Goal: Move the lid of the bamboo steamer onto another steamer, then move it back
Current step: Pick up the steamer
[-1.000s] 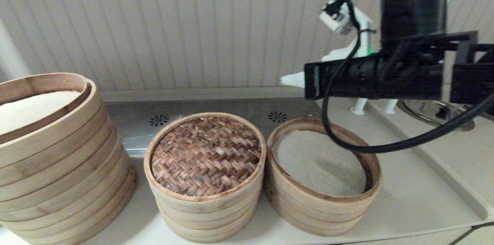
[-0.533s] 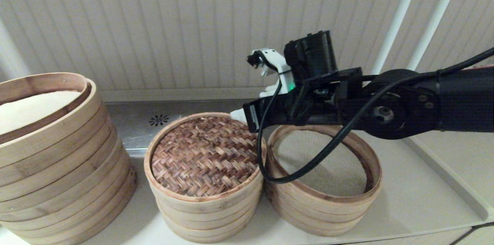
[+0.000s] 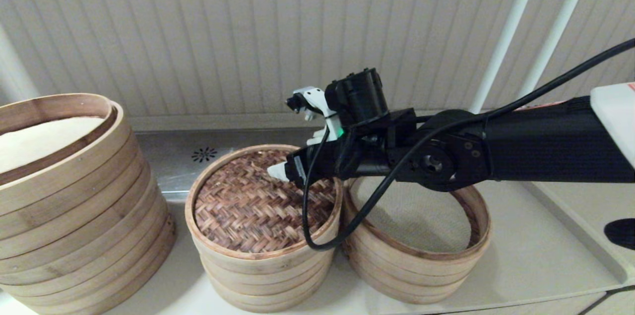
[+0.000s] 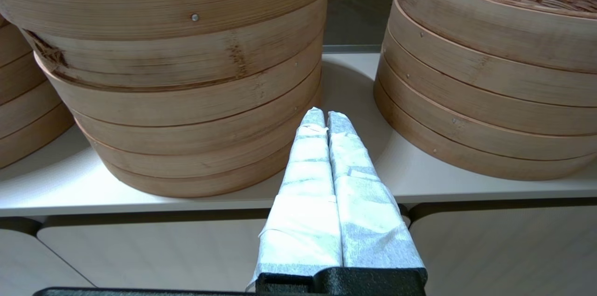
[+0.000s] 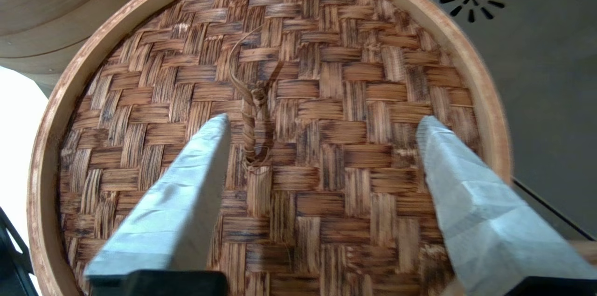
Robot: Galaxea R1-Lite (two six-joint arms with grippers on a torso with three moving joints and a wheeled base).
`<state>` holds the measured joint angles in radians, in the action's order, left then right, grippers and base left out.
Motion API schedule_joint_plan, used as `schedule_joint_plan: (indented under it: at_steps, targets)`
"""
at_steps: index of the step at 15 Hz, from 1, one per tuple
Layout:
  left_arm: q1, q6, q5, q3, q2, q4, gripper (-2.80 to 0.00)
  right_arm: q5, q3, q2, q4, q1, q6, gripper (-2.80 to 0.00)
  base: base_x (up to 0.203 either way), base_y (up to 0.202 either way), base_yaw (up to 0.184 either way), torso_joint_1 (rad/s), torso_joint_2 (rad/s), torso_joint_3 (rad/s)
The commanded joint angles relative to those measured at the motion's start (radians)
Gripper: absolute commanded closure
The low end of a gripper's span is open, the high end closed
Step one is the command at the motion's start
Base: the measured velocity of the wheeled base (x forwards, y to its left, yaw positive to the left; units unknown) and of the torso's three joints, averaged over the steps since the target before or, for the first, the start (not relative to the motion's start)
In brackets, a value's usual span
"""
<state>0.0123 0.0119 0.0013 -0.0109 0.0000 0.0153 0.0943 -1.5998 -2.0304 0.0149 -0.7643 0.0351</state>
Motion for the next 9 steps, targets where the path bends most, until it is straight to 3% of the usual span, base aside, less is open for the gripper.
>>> schedule_joint_plan:
  at_steps: [1, 9]
  targets:
    - [0.0, 0.0, 0.0, 0.0, 0.002, 0.0, 0.0, 0.001, -0.015, -0.019, -0.001, -0.008, 0.002, -2.8, 0.0, 0.0, 0.0, 0.0, 0.0, 0.0]
    - [0.0, 0.0, 0.0, 0.0, 0.002, 0.0, 0.0, -0.011, -0.029, -0.052, 0.0, -0.058, -0.007, -2.8, 0.0, 0.0, 0.0, 0.0, 0.0, 0.0]
